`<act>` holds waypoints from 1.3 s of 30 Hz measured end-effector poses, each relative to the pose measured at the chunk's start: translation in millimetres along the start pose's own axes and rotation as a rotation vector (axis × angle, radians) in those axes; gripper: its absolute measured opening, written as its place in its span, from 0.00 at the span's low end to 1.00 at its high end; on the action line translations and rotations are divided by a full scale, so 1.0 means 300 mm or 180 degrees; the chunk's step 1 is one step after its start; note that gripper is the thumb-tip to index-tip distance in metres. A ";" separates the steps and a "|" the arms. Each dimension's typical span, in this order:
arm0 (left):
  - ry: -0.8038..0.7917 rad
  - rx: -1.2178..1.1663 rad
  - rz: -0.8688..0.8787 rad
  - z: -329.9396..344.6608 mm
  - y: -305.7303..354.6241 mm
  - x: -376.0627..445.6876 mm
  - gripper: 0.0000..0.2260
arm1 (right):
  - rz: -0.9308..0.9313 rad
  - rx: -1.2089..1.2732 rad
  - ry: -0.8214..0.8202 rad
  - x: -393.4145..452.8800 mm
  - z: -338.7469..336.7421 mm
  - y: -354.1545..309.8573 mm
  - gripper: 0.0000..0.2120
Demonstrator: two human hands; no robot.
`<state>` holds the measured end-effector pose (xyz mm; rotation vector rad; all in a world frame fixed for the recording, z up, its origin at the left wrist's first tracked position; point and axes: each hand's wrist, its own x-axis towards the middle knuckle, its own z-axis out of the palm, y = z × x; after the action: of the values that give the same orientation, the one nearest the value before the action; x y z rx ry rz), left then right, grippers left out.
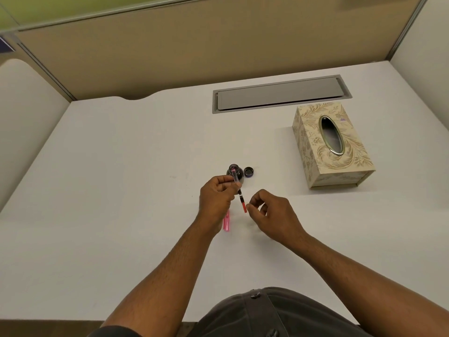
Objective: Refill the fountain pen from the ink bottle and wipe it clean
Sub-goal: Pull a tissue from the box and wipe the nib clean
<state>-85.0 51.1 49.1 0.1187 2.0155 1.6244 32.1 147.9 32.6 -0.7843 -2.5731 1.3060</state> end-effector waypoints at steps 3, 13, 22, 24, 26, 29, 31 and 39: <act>-0.0040 -0.0074 -0.0138 0.002 0.001 0.005 0.08 | -0.0015 -0.0009 0.0135 0.020 -0.020 0.009 0.05; -0.0249 -0.0058 -0.0211 0.023 0.022 0.027 0.09 | -0.0260 -0.0186 0.1368 0.154 -0.196 0.043 0.02; -0.0378 -0.0069 -0.0214 0.047 0.015 0.040 0.11 | 0.0572 -0.1382 0.1783 0.294 -0.424 0.201 0.09; -0.0381 -0.0087 -0.0214 0.050 0.012 0.040 0.11 | 0.0826 -0.1630 0.1669 0.324 -0.471 0.224 0.11; -0.0387 -0.0112 -0.0220 0.051 0.009 0.040 0.11 | 0.0921 -0.1802 0.1486 0.351 -0.503 0.241 0.12; -0.0381 -0.0120 -0.0222 0.053 0.006 0.041 0.11 | 0.0846 -0.2056 0.1192 0.390 -0.534 0.254 0.13; -0.0366 -0.0121 -0.0225 0.054 0.007 0.040 0.11 | 0.0705 -0.2453 0.0975 0.414 -0.548 0.261 0.16; -0.0313 -0.0100 -0.0233 0.045 0.009 0.041 0.12 | 0.0548 -0.3645 0.0064 0.484 -0.593 0.265 0.16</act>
<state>-89.9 68.5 45.7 0.1098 1.8979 1.5732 2.5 387.0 64.3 -1.1254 -3.1419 -0.3240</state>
